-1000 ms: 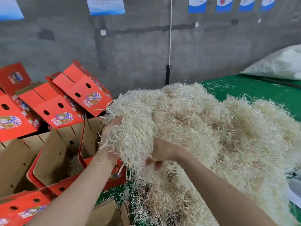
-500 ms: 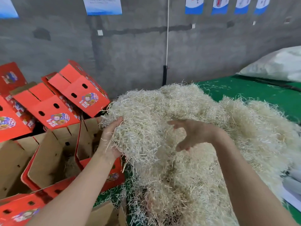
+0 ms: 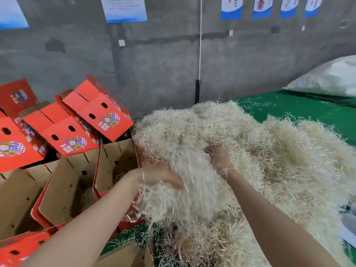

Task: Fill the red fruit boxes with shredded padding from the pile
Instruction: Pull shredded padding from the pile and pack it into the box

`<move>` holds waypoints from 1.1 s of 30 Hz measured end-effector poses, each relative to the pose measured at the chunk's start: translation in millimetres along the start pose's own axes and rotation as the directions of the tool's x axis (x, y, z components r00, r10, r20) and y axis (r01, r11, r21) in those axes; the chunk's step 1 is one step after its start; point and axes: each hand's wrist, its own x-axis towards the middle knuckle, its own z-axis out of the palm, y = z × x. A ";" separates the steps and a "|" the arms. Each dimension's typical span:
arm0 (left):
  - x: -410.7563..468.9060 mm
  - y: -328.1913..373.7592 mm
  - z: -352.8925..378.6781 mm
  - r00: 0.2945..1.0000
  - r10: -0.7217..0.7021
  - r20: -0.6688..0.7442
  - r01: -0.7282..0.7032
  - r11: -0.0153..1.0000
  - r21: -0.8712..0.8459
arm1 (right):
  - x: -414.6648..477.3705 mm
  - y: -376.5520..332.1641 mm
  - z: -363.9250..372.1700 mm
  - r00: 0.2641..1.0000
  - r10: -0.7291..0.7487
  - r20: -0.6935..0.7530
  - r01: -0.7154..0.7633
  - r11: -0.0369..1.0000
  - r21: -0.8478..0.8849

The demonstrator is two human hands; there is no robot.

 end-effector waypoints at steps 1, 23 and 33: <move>6.8 4.5 1.4 0.998 -0.025 0.058 0.017 0.993 0.121 | 5.2 2.4 -2.0 1.000 0.003 -0.030 -0.003 1.000 0.019; 27.7 -3.4 -48.1 0.611 -0.356 -0.707 -0.524 0.488 -0.698 | -1.0 -26.7 -89.7 0.945 -0.076 0.318 0.195 0.911 -0.363; -36.7 -11.2 -57.3 0.689 -0.130 -0.713 -0.706 0.097 -0.701 | -28.1 -42.9 41.8 0.810 -0.330 0.484 0.529 0.768 -0.361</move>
